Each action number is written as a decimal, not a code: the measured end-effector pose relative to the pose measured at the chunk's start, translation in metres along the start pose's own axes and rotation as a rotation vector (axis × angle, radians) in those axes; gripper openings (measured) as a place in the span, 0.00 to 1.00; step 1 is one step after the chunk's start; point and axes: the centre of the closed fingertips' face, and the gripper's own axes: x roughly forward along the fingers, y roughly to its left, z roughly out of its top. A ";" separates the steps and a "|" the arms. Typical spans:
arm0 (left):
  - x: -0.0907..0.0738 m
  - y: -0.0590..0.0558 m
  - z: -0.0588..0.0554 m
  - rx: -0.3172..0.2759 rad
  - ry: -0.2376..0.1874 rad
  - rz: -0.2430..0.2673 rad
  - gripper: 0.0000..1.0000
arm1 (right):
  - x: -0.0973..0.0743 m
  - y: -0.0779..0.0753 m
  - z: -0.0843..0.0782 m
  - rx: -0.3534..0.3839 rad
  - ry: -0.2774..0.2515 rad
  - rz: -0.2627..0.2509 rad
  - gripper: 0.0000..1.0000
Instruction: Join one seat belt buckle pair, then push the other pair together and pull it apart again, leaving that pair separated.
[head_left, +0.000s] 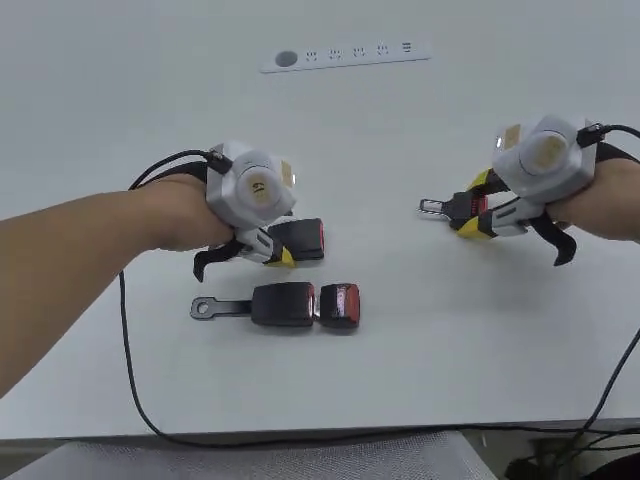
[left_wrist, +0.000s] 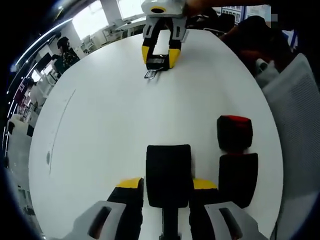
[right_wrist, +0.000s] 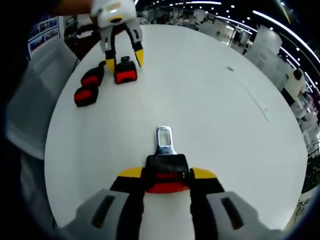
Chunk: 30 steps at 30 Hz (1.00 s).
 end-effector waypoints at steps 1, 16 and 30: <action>0.001 -0.004 -0.002 -0.001 0.005 -0.009 0.34 | 0.000 0.000 -0.001 0.002 0.002 0.007 0.34; 0.006 0.004 -0.004 0.006 0.033 -0.019 0.34 | 0.006 0.014 0.009 -0.093 0.015 0.062 0.34; 0.004 -0.002 -0.002 -0.021 0.019 -0.022 0.34 | 0.027 0.050 0.054 -0.146 -0.009 0.083 0.33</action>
